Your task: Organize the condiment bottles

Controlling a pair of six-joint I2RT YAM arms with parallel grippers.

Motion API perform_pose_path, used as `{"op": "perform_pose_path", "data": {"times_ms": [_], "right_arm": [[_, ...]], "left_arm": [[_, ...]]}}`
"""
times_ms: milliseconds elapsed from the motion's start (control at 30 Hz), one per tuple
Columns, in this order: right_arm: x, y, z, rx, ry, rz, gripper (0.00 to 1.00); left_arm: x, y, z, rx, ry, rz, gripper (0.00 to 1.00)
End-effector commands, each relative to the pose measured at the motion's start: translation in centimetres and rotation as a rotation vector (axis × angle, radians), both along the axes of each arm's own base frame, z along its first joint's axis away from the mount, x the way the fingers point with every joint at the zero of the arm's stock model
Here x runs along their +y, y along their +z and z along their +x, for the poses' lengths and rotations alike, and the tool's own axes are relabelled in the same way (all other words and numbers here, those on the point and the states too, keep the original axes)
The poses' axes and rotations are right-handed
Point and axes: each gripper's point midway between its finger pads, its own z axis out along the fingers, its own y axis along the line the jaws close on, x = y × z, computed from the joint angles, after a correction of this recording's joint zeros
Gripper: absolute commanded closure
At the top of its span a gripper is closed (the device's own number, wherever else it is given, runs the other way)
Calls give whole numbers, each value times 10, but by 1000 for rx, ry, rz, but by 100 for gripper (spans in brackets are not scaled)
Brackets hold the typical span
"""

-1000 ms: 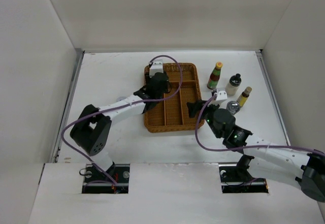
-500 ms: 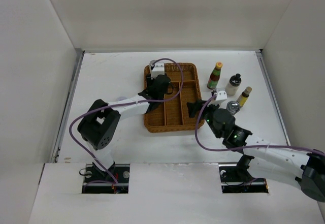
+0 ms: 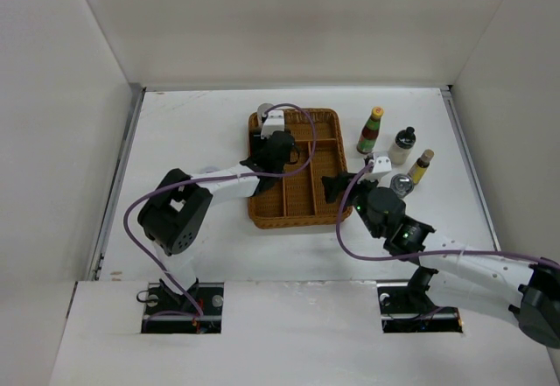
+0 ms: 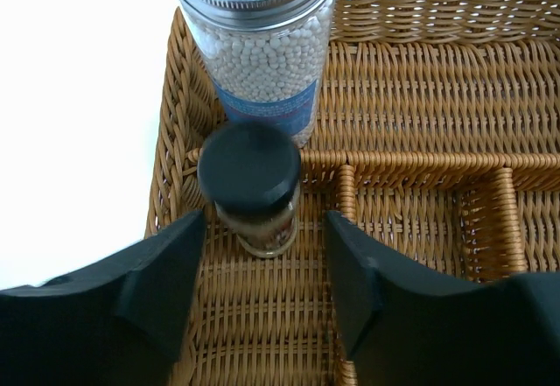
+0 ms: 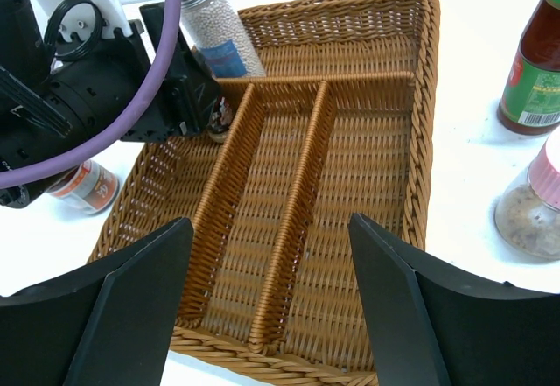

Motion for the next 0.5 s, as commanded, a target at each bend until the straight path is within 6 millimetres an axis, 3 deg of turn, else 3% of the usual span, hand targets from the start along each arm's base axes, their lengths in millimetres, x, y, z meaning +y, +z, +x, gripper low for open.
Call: {"op": "perform_pose_path", "data": {"times_ms": [0, 167, 467], "right_arm": [[0, 20, 1, -50, -7, 72, 21], [0, 22, 1, -53, -7, 76, 21], [0, 22, 0, -54, -5, 77, 20]], "left_arm": [[-1, 17, 4, -45, 2, -31, 42], [1, 36, 5, -80, 5, -62, 25], [10, 86, -13, -162, -1, -135, 25]]}}
